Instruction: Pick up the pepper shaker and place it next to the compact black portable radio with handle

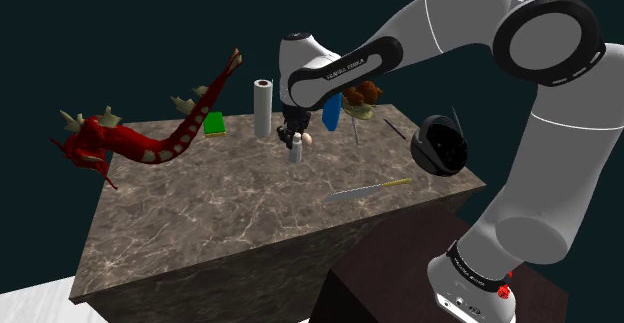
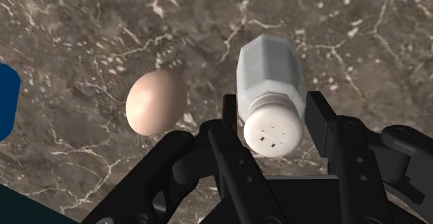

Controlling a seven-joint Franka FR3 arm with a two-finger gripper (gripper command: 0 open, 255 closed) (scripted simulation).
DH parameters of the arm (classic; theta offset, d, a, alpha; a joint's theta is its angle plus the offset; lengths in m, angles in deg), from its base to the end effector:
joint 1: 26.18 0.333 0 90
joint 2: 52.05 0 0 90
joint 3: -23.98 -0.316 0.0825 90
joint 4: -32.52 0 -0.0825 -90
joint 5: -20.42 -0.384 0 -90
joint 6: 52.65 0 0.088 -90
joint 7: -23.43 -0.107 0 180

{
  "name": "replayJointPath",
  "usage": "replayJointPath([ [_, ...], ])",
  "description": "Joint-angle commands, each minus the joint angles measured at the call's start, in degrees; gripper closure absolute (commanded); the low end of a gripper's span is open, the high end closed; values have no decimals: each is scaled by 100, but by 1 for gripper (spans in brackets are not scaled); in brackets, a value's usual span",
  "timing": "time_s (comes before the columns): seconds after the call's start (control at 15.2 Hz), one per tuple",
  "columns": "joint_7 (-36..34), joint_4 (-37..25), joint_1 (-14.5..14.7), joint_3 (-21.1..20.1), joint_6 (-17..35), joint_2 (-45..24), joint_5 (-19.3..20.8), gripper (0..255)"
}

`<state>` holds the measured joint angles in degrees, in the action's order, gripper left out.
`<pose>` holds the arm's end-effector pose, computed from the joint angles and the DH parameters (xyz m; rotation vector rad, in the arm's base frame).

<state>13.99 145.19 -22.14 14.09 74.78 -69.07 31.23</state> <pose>0.5882 0.1358 0.3215 3.0260 0.2870 -0.0185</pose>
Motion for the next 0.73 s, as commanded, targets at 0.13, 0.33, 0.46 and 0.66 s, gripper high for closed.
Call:
replayJointPath([
  [0.13, 32, -47, -7, -10, -129, 82, -32, 255],
  [0.33, 75, -129, -15, -24, -325, 201, -77, 255],
  [0.46, 103, -189, -19, -33, -457, 276, -105, 255],
  [0.66, 144, -289, -24, -44, -658, 381, -145, 255],
])
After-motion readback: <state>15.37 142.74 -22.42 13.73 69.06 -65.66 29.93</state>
